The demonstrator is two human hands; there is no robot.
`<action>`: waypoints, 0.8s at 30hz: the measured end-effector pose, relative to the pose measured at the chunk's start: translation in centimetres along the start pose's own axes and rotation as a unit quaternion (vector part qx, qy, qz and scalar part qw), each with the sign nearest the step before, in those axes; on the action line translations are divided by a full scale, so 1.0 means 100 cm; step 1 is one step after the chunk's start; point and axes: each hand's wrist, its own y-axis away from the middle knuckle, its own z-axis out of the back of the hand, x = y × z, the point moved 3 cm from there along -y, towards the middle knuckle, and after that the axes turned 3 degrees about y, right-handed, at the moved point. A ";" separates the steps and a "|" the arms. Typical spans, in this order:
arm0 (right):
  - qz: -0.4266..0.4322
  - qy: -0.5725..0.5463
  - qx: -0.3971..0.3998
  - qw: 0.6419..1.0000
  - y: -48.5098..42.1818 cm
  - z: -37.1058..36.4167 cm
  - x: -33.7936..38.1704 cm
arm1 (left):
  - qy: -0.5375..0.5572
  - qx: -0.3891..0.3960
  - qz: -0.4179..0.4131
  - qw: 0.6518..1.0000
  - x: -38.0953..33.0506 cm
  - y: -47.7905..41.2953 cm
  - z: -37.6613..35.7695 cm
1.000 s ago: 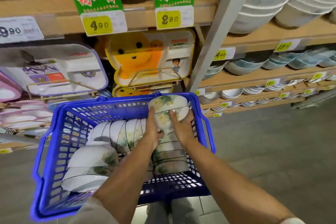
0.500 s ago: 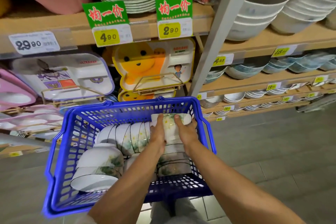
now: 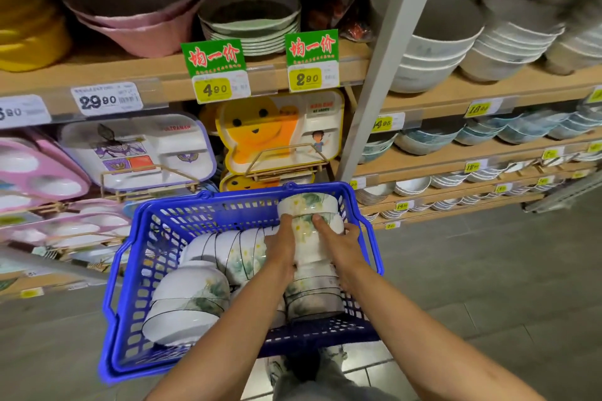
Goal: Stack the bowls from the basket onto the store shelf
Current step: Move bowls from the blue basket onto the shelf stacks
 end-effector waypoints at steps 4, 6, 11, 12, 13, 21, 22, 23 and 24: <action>0.001 -0.009 0.036 0.999 0.027 0.006 0.013 | 0.007 0.017 -0.047 0.999 -0.013 0.021 0.006; 0.016 -0.011 0.049 0.999 0.041 0.009 0.018 | -0.001 0.008 -0.083 0.997 -0.021 0.034 0.009; 0.070 -0.043 0.083 0.993 0.075 0.029 0.042 | 0.015 0.009 -0.122 0.992 -0.047 0.069 0.014; 0.088 -0.058 0.086 0.991 0.080 0.034 0.047 | 0.014 0.014 -0.122 0.992 -0.053 0.076 0.014; 0.109 -0.067 0.088 0.988 0.086 0.038 0.053 | 0.010 0.024 -0.131 0.991 -0.060 0.084 0.013; 0.181 -0.194 0.213 0.940 0.117 0.062 0.117 | 0.014 0.121 -0.212 0.970 -0.117 0.158 -0.022; 0.184 -0.214 0.237 0.930 0.120 0.068 0.126 | 0.012 0.127 -0.219 0.967 -0.121 0.167 -0.028; 0.192 -0.229 0.254 0.920 0.124 0.076 0.135 | 0.011 0.132 -0.225 0.965 -0.124 0.176 -0.035; 0.204 -0.236 0.262 0.913 0.127 0.085 0.143 | 0.015 0.142 -0.231 0.962 -0.125 0.185 -0.042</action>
